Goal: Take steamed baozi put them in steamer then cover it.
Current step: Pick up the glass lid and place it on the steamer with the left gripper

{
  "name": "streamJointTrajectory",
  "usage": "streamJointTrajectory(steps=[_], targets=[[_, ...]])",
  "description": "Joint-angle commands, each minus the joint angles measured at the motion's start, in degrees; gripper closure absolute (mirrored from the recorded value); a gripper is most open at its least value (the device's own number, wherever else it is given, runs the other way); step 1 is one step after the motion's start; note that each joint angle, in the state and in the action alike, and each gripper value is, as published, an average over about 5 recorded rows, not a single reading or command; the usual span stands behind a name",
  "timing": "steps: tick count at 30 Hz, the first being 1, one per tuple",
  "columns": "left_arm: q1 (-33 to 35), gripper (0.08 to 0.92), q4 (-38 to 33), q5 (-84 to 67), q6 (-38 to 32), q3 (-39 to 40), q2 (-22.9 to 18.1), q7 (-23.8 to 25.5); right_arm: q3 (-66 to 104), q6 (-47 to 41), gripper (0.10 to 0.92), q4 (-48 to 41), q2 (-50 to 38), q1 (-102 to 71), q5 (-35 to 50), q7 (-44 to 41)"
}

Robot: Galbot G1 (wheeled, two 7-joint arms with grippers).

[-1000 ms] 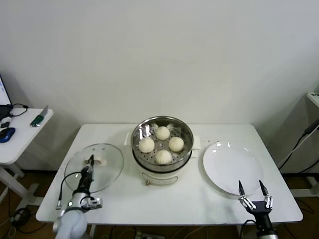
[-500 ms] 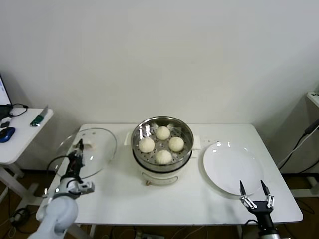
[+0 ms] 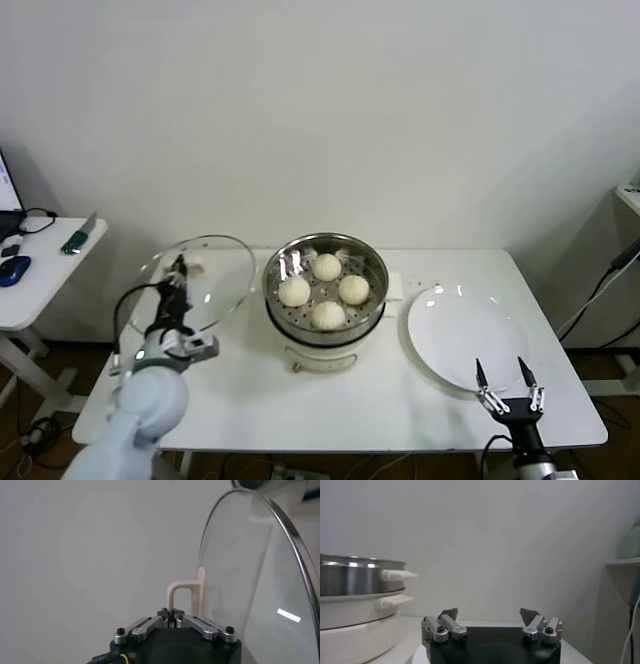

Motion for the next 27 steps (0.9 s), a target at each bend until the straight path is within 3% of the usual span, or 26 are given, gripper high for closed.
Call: streamJointTrajectory(steps=[1,14,27], targets=[[-10.58,0.867,-1.68,12.15,8.7,13.41,-6.98,9.16,0.18,-0.25,0.203,-0.1,-0.02,0.12,-0.92,0.05],[-17.36,0.867,2.94,22.73,10.65,22.96,-18.98,12.66,1.28,0.09,0.203,-0.26,-0.57,-0.13,-0.72,-0.18],[-15.38,0.867,9.57,31.08,9.46,27.2,-29.26,12.78,1.41,0.52,0.203,-0.52,-0.94,0.03,-0.48,-0.27]])
